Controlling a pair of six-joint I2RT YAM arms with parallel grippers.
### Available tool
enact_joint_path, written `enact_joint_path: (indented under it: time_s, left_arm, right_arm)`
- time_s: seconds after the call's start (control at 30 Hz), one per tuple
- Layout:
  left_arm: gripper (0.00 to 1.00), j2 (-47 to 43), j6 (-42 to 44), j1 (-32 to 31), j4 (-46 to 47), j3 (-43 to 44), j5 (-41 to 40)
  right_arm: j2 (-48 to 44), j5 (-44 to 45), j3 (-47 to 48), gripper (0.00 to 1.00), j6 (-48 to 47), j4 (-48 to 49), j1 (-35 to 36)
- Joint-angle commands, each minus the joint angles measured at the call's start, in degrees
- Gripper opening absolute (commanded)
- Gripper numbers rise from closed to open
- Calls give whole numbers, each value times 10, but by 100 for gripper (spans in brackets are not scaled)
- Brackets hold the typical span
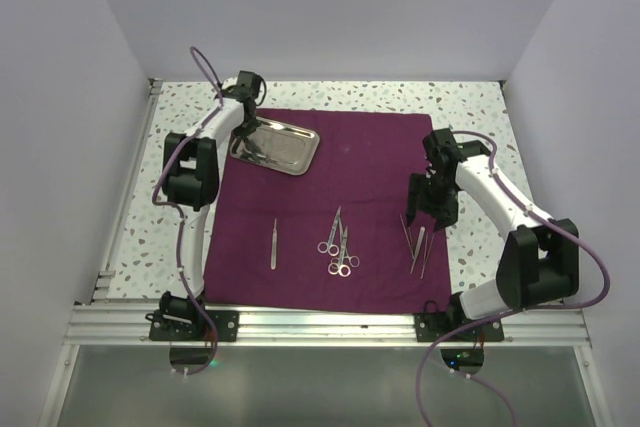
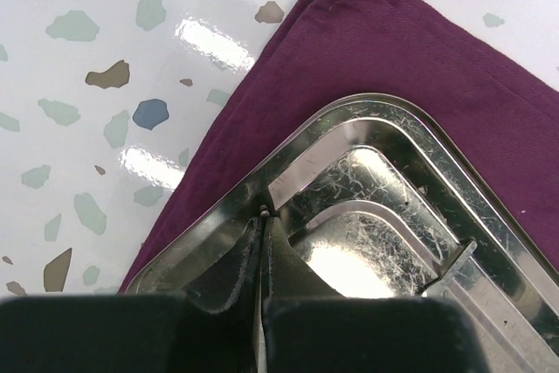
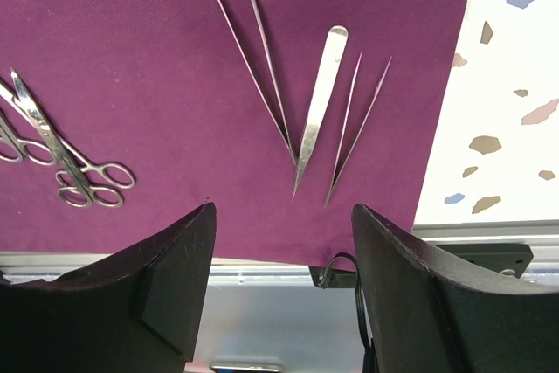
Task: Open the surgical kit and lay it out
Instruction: Pick up the medical item from the container.
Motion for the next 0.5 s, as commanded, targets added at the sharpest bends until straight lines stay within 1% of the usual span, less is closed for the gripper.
enact_joint_path:
  time_s: [0.0, 0.1, 0.23, 0.27, 0.47]
  left_arm:
    - [0, 57, 3, 9, -44, -16, 16]
    - [0, 48, 17, 9, -24, -11, 35]
    - [0, 21, 48, 9, 15, 1, 95]
    - [0, 17, 60, 9, 30, 12, 104]
    - [0, 11, 78, 10, 27, 96, 158]
  right_arm:
    - [2, -8, 4, 67, -14, 10, -7]
    - [0, -10, 4, 67, -15, 13, -9]
    - [-2, -13, 4, 67, -15, 14, -11]
    - [-5, -14, 4, 67, -14, 14, -12]
    - [-13, -19, 3, 67, -13, 15, -14]
